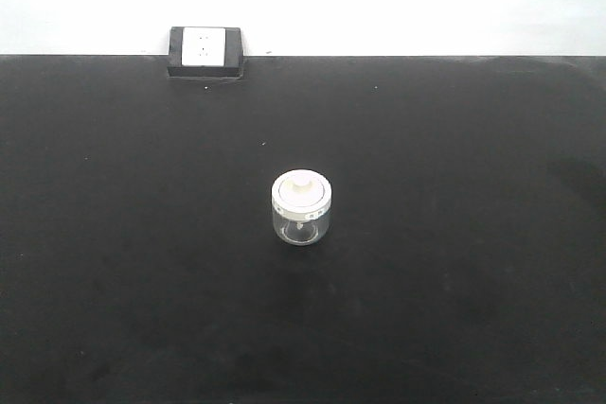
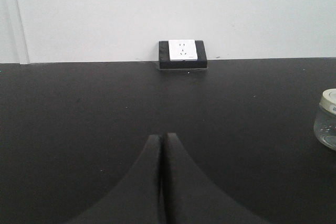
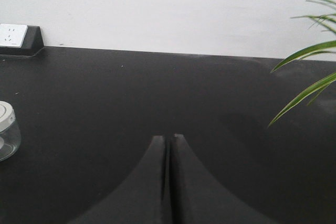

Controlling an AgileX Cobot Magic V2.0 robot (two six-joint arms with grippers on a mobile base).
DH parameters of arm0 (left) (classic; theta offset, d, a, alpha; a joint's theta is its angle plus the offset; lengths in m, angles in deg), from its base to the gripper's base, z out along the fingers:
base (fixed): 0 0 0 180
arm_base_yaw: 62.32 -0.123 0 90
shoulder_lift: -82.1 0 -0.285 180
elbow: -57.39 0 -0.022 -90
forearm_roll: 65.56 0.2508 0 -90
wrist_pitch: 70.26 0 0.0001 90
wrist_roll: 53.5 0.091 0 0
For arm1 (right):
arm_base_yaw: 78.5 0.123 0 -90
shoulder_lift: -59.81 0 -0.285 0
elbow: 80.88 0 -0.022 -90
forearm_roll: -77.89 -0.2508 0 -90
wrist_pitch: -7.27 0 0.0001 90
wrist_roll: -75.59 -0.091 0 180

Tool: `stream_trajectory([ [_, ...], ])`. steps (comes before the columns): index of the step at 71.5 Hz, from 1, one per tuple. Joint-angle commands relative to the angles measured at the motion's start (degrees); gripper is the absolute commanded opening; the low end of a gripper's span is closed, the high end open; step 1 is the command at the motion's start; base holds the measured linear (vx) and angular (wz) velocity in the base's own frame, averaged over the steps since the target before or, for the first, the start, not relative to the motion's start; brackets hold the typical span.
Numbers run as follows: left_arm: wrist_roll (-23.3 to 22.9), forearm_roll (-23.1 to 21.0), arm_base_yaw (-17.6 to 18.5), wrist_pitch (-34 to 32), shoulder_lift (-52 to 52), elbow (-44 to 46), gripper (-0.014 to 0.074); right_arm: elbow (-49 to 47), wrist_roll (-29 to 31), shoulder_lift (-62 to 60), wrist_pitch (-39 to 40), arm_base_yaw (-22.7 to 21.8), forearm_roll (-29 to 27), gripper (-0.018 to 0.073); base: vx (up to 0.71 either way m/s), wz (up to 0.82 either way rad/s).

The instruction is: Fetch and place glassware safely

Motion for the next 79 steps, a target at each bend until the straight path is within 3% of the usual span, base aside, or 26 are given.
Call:
stream_trajectory([
  [1,-0.6,-0.2,0.4,-4.0,-0.7,-1.7,-0.0007,2.6,4.0,0.3,9.7,-2.0,-5.9,-0.0003,0.0,0.0],
  [38,-0.6,-0.2,0.4,-4.0,-0.7,-1.7,-0.0007,22.5,1.6,-12.6,25.7,-2.6,-5.9,-0.0003,0.0,0.0],
  [79,-0.6,-0.2,0.4,-3.8,-0.7,-1.7,-0.0007,22.3,-0.1,-13.0,24.0,-2.6,-5.9,-0.0003,0.0,0.0],
])
